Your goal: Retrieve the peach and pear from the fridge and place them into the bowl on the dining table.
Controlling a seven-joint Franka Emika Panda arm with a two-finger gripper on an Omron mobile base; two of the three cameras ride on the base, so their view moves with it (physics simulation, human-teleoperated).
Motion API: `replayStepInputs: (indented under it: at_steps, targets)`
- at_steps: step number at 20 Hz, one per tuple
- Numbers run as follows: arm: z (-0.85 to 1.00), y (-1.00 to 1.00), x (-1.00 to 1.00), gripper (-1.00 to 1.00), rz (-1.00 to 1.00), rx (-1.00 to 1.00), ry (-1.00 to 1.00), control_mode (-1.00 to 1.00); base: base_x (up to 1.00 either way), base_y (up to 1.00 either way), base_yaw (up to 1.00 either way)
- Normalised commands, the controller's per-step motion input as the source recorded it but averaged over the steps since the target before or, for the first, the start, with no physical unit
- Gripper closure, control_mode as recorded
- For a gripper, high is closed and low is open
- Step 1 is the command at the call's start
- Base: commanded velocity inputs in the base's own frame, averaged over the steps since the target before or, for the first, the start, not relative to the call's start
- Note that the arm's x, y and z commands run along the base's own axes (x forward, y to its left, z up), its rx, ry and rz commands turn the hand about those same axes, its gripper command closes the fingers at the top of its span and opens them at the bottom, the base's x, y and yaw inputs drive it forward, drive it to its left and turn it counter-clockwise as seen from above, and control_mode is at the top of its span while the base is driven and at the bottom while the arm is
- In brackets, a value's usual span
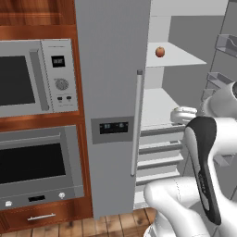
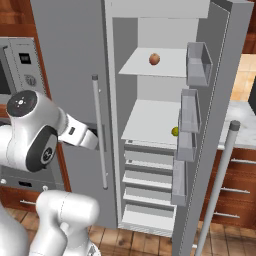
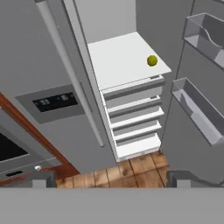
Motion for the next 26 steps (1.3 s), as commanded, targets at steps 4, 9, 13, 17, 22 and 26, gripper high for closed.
replayStepInputs:
  at_steps: [4,9,13,17,22,26]
  targets:
    - [0.00,0.00,0.00,-1.00,0.06,0.00,0.00,-1.00,0.00,0.00,0.00]
    - [0.00,0.05,0.00,-1.00,-0.04,-0.01,0.00,-1.00,0.00,0.00,0.00]
    - [0.00,0.00,0.00,-1.00,-0.14,0.00,0.00,-1.00,0.00,0.00,0.00]
    - [0.00,0.00,0.00,-1.00,-0.14,0.00,0.00,-1.00,0.00,0.00,0.00]
    - [0.00,-0.10,0.00,-1.00,0.00,0.00,0.00,-1.00,0.00,0.00,0.00]
    - [0.00,-0.12,0.00,-1.00,0.00,0.00,0.01,-1.00,0.00,0.00,0.00]
